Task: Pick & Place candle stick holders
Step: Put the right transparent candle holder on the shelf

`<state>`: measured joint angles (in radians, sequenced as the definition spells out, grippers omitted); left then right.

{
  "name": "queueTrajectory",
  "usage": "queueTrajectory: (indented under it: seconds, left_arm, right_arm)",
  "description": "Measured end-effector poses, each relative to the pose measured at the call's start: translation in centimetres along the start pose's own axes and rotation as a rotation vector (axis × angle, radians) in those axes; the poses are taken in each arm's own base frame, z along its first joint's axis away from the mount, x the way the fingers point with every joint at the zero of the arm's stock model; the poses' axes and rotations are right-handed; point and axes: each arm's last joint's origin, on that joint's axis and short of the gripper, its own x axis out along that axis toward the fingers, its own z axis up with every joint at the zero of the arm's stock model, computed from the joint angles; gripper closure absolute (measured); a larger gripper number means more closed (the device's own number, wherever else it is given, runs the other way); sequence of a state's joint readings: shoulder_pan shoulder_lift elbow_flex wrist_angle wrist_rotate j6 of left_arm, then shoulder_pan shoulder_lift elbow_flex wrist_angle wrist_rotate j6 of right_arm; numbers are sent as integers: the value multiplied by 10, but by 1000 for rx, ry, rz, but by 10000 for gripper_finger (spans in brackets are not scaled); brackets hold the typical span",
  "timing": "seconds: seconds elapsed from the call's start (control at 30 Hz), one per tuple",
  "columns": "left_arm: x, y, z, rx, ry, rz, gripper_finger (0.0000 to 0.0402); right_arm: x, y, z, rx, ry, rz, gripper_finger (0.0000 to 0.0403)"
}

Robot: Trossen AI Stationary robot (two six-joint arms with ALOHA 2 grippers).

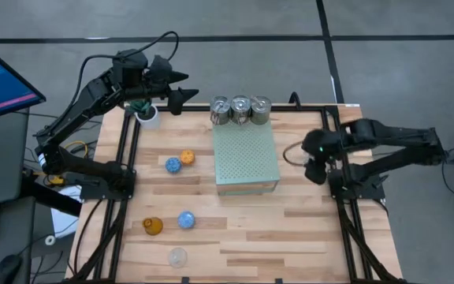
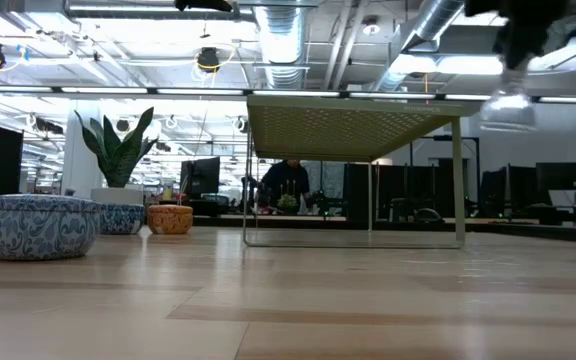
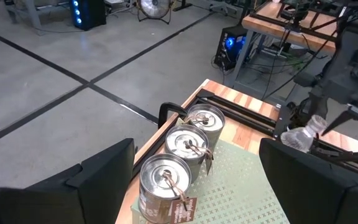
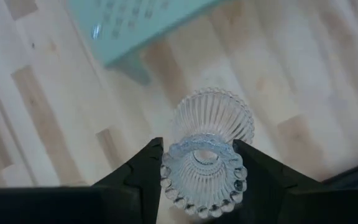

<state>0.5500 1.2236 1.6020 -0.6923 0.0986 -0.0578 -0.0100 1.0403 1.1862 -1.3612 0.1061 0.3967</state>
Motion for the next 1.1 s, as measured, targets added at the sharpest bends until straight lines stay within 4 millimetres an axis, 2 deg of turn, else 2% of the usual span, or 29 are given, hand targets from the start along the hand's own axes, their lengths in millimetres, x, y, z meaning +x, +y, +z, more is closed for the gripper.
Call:
queueTrajectory:
  seconds: [0.3, 0.47, 0.67, 0.8, 1.1]
  left_arm:
    - [0, 0, 0, 0, -3, 0, 56]
    - [0, 0, 0, 0, -4, 0, 56]
    - [0, 0, 0, 0, -4, 0, 56]
    - [0, 0, 0, 0, -4, 0, 56]
    - [0, 0, 1, 1, -5, 0, 56]
  right_arm:
    - [-19, -18, 47, -112, -68, -50, 250]
    - [-21, -27, 80, -180, -112, -80, 250]
    - [-7, -33, 125, -233, -166, -40, 250]
    - [8, -34, 146, -275, -134, -9, 250]
    - [35, -35, 161, -309, -36, 63, 250]
